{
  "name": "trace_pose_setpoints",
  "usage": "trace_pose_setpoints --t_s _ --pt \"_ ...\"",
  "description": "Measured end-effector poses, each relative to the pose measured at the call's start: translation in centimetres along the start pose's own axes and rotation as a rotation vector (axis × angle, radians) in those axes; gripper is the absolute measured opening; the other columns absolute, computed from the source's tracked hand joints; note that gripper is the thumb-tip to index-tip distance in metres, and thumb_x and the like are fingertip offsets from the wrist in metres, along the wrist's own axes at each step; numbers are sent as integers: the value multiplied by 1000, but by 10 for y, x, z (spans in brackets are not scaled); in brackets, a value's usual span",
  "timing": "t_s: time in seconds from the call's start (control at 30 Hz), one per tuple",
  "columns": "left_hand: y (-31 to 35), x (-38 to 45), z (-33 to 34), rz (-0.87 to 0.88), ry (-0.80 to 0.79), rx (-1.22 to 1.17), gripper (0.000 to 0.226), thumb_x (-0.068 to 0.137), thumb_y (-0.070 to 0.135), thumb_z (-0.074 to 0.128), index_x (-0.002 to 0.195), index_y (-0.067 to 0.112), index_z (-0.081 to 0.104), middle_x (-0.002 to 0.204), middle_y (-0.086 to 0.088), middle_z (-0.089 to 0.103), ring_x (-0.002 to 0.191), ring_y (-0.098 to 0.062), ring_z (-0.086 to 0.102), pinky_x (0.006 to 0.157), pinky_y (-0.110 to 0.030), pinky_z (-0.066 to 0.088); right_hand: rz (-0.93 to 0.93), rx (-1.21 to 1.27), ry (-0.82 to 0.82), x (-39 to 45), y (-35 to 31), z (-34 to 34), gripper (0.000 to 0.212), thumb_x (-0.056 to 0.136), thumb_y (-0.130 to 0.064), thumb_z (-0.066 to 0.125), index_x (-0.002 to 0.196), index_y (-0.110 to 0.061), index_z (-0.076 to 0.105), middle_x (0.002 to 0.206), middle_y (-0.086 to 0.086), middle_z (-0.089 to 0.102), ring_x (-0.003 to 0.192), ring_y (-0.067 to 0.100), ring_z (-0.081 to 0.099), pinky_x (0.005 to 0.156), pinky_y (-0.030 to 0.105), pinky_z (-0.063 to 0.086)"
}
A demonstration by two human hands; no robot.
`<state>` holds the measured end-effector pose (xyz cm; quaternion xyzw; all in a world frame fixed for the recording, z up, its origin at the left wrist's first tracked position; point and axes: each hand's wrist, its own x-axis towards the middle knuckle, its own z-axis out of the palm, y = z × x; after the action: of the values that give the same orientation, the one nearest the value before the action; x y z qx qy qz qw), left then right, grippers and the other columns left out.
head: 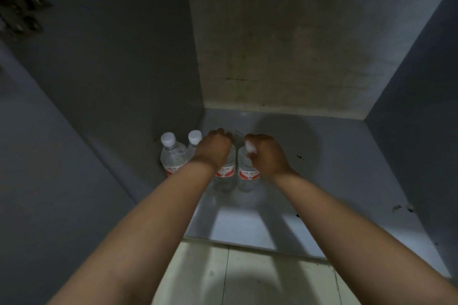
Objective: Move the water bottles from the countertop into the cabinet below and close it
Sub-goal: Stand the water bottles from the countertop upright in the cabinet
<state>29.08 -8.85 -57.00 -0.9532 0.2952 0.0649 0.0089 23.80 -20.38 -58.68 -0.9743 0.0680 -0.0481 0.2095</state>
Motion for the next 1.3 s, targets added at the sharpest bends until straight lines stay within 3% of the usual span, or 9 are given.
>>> trace_pose_setpoints --t_s 0.17,0.3,0.43,0.6,0.73,0.87,1.0,1.17,1.3 --pt "-5 6 3 -16 20 -65 40 94 1 42 134 1 40 137 -19 45 127 -33 46 104 -36 39 -1 39 21 7 -3 4 31 80 2 54 110 3 60 109 26 65 104 37 59 85 36 45" --pt "-6 1 11 -26 16 -100 59 97 2 38 148 -1 11 157 -19 15 146 -28 18 119 -29 18 51 -5 -17 11 -9 7 37 82 0 51 119 2 53 116 26 59 110 35 55 90 34 43" --pt "-5 -5 12 -50 25 -128 63 97 3 39 150 3 5 160 -16 5 148 -28 9 121 -30 13 99 -38 -135 8 -17 5 66 89 -6 49 146 -8 15 152 24 19 137 35 29 112 32 27" --pt "-1 -12 5 -82 36 -118 59 98 3 38 150 6 12 160 -12 7 149 -27 8 121 -30 11 101 -52 -214 -1 -19 0 64 94 -12 44 147 -9 8 155 24 -6 144 36 6 119 35 16" --pt "4 -28 -4 -130 3 -67 61 96 7 42 150 8 14 159 -12 12 148 -28 11 121 -33 13 77 -92 -179 -11 -27 -7 59 95 -18 44 146 -8 15 158 16 1 146 31 3 120 34 10" --pt "14 -67 -20 -148 2 -56 54 97 11 36 148 10 20 156 -14 21 144 -31 20 118 -35 22 76 -96 -133 -47 -46 -32 49 94 -17 43 141 -9 32 154 12 24 139 30 25 114 33 23" --pt "32 -132 -62 -239 -113 -195 50 98 10 31 148 14 23 159 -9 15 148 -29 8 121 -39 15 130 -51 -180 -107 -77 -83 40 93 -13 40 132 -5 44 138 16 47 127 30 41 104 32 34" --pt "60 -220 -154 -294 -223 -235 56 96 7 36 149 15 20 160 -6 13 149 -27 5 121 -38 11 205 -49 -348 -173 -131 -176 46 97 -21 37 139 -6 33 151 14 31 142 28 22 118 35 16" --pt "77 -276 -245 -332 -227 -266 51 98 9 33 148 18 24 160 -6 14 149 -27 3 122 -39 10 203 -70 -371 -203 -174 -264 48 97 -27 35 142 -10 29 154 12 26 144 28 18 119 37 13"
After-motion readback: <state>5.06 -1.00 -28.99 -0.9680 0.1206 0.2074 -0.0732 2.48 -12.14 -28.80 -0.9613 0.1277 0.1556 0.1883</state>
